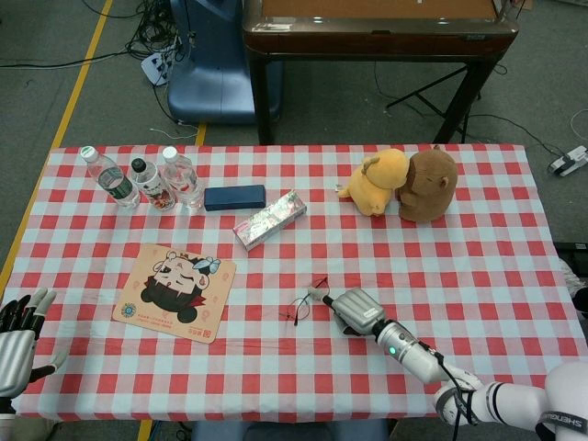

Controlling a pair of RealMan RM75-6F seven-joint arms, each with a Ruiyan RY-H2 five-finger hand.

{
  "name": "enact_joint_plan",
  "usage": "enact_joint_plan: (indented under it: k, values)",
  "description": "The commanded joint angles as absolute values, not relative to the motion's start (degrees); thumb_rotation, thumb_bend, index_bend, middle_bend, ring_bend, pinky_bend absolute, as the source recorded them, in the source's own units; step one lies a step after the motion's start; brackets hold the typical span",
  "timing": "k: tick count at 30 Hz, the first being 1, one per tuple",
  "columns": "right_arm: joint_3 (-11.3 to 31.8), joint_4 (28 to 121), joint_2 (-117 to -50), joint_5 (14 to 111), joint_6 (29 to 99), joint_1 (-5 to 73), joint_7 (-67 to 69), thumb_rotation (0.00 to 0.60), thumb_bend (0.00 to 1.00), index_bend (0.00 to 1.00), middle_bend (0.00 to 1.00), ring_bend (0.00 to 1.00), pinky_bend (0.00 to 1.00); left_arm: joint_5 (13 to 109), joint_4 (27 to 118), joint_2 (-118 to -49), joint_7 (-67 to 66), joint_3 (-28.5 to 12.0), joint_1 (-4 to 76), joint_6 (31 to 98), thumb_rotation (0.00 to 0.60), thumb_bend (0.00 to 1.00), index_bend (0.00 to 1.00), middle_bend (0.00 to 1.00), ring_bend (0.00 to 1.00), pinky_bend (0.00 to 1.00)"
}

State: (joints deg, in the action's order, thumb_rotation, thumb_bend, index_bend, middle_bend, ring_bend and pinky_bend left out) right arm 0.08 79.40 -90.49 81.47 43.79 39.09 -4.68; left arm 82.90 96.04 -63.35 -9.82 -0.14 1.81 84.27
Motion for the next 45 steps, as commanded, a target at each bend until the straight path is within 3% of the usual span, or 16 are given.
enact_joint_plan:
  k: [1, 13, 22, 35, 45]
  values:
    - [0.3, 80.0, -90.2, 81.6, 44.7, 38.9, -4.5, 0.600, 0.76, 0.00, 1.00, 1.00, 0.97, 82.9, 96.0, -63.4, -9.7, -0.2, 1.8, 84.3, 0.600, 0.25, 0.00, 0.00, 0.00, 0.00]
    - [-1.9, 85.9, -86.6, 95.2, 60.7, 35.8, -2.0, 0.600, 0.76, 0.00, 1.00, 1.00, 0.97, 83.3, 96.3, -63.4, -10.3, -0.1, 1.9, 84.3, 0.600, 0.25, 0.00, 0.00, 0.00, 0.00]
    - [-4.1, 89.2, -85.4, 103.8, 68.1, 34.9, -2.3, 0.600, 0.76, 0.00, 1.00, 1.00, 0.97, 83.6, 97.2, -63.0, -11.0, -0.2, 1.7, 84.9, 0.600, 0.25, 0.00, 0.00, 0.00, 0.00]
    - [-6.6, 90.2, -85.2, 105.0, 63.2, 35.9, -5.6, 0.600, 0.76, 0.00, 1.00, 1.00, 0.97, 84.0, 97.6, -63.1, -11.2, 0.0, 1.6, 85.1, 0.600, 0.25, 0.00, 0.00, 0.00, 0.00]
    - [-4.5, 86.9, -88.7, 100.7, 57.9, 36.4, -14.0, 0.600, 0.76, 0.00, 1.00, 1.00, 0.97, 83.6, 96.8, -63.0, -10.2, 0.0, 1.4, 85.1, 0.600, 0.25, 0.00, 0.00, 0.00, 0.00]
